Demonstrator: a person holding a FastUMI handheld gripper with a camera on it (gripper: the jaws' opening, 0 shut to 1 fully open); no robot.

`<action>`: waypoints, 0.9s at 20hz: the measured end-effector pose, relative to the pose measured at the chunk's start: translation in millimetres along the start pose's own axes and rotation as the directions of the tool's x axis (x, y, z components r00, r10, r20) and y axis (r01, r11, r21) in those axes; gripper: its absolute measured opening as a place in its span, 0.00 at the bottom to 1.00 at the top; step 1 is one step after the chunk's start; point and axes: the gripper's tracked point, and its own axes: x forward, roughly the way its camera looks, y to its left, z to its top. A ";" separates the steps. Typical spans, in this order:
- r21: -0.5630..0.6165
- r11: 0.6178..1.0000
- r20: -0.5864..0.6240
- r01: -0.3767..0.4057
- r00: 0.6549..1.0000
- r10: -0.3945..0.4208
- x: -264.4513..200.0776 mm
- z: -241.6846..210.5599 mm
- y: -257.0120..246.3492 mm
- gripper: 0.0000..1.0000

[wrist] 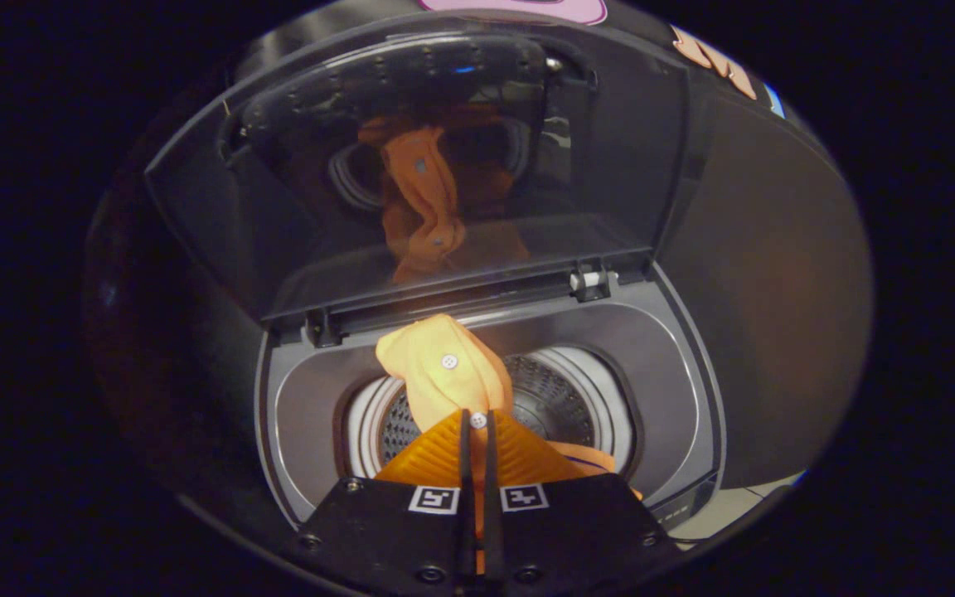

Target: Put the clothes into the washing machine and then close the washing machine lid.

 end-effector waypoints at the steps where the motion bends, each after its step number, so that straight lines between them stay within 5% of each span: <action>1: -0.002 1.000 0.003 -0.001 1.000 0.001 0.4 1.6 -1.5 0.06; 4: -0.006 1.000 0.029 -0.029 0.999 0.029 -3.2 2.1 1.5 0.14; 9: 0.013 0.997 0.060 -0.080 0.995 0.079 -23.6 -2.6 0.3 0.60; 14: 0.009 0.983 0.082 -0.186 0.979 0.184 -48.3 -22.0 6.1 0.76; 18: 0.016 0.970 0.159 -0.241 0.959 0.235 -82.9 -13.9 8.6 0.76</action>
